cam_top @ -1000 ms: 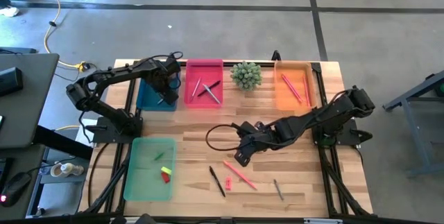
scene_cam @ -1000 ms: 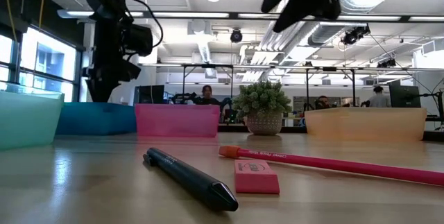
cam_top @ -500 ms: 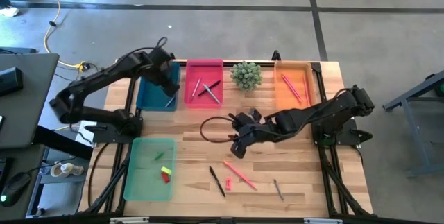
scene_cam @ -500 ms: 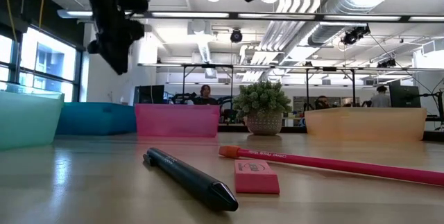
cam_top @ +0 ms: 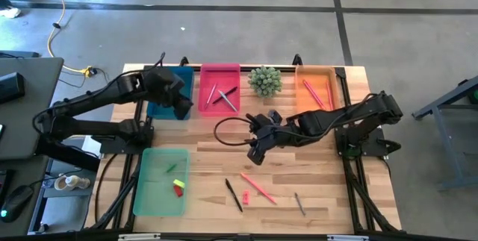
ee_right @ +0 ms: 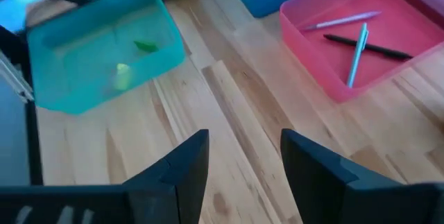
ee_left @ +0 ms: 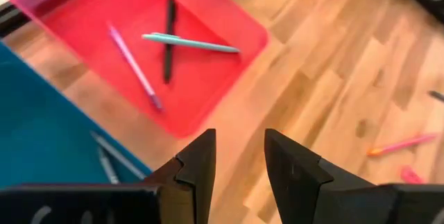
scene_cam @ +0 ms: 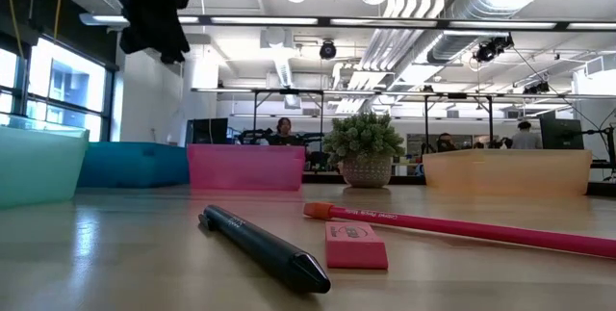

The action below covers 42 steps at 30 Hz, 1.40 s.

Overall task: Sort crayons/erasers/pens/pencils in bins
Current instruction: Put the pink pencil into the orange bin

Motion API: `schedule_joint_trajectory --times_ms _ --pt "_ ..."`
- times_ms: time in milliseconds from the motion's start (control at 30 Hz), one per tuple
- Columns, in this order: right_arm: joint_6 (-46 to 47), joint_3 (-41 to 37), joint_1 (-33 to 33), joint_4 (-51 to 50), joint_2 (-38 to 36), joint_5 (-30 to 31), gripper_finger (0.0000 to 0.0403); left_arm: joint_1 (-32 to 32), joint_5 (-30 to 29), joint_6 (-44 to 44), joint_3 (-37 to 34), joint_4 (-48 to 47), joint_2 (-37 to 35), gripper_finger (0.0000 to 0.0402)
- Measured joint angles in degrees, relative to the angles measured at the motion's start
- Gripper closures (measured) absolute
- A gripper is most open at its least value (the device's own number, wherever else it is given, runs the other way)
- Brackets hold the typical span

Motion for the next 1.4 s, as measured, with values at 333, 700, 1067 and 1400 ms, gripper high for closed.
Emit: schedule_joint_trajectory --times_ms 333,700,1067,1400 --pt "3.05 5.27 0.04 -2.42 5.69 -4.86 0.0231 -6.94 -0.61 -4.25 -0.02 0.36 -1.41 0.0289" --pt "18.01 15.6 1.7 -15.47 20.32 -13.81 0.0231 -9.11 -0.8 -3.24 -0.02 0.18 -1.34 0.0289" --pt "28.42 20.33 2.53 -19.19 29.03 -15.57 0.0231 -6.71 -0.98 -1.91 -0.02 -0.67 -4.61 0.0289" --pt "29.99 20.33 3.73 -16.81 33.78 -17.03 0.0231 -6.31 -1.02 -1.29 -0.02 -0.91 -6.72 0.0289"
